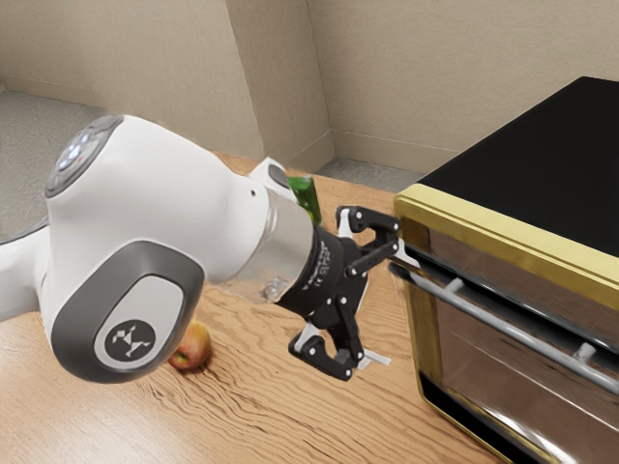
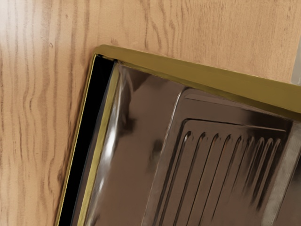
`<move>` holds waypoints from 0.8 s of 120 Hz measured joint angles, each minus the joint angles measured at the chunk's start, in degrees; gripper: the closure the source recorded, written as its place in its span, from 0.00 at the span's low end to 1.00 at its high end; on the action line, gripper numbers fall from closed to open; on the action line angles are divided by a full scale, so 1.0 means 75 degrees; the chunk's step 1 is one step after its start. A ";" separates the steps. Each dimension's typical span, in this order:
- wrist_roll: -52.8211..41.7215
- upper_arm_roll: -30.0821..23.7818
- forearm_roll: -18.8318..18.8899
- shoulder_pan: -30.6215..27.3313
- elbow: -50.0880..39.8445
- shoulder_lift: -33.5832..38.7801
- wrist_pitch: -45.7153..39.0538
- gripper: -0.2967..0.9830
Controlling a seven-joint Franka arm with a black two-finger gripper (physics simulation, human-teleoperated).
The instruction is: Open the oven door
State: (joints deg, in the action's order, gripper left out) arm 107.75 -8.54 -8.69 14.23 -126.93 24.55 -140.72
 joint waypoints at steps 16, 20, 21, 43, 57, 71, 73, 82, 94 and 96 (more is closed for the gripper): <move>0.0018 -0.0950 -0.0447 -0.0854 -0.1193 0.1245 -0.0013 0.23; 0.0020 -0.1200 -0.0629 -0.1058 -0.1546 0.1655 -0.0031 0.23; 0.0021 -0.1285 -0.0696 -0.1121 -0.1638 0.1774 -0.0035 0.23; -0.0085 -0.3630 -0.2946 -0.2528 -0.3602 0.5393 0.0010 0.23; -0.0429 -0.3103 -0.2284 -0.3323 -0.0664 0.4279 0.1495 0.24; -0.1215 -0.0829 0.0028 -0.2169 0.4086 0.0343 0.4276 0.24; -0.1328 -0.0602 0.0214 -0.1998 0.4231 0.0031 0.4571 0.23; -0.1805 -0.0147 0.0716 -0.1557 0.4109 -0.0559 0.5521 0.23; -0.2363 -0.0021 0.0976 -0.1415 0.3632 -0.0569 0.6320 0.23; -0.2448 -0.0012 0.1005 -0.1418 0.3548 -0.0565 0.6419 0.23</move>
State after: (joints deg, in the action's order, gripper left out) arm 89.39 -8.63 -1.15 3.60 -100.32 20.31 -92.58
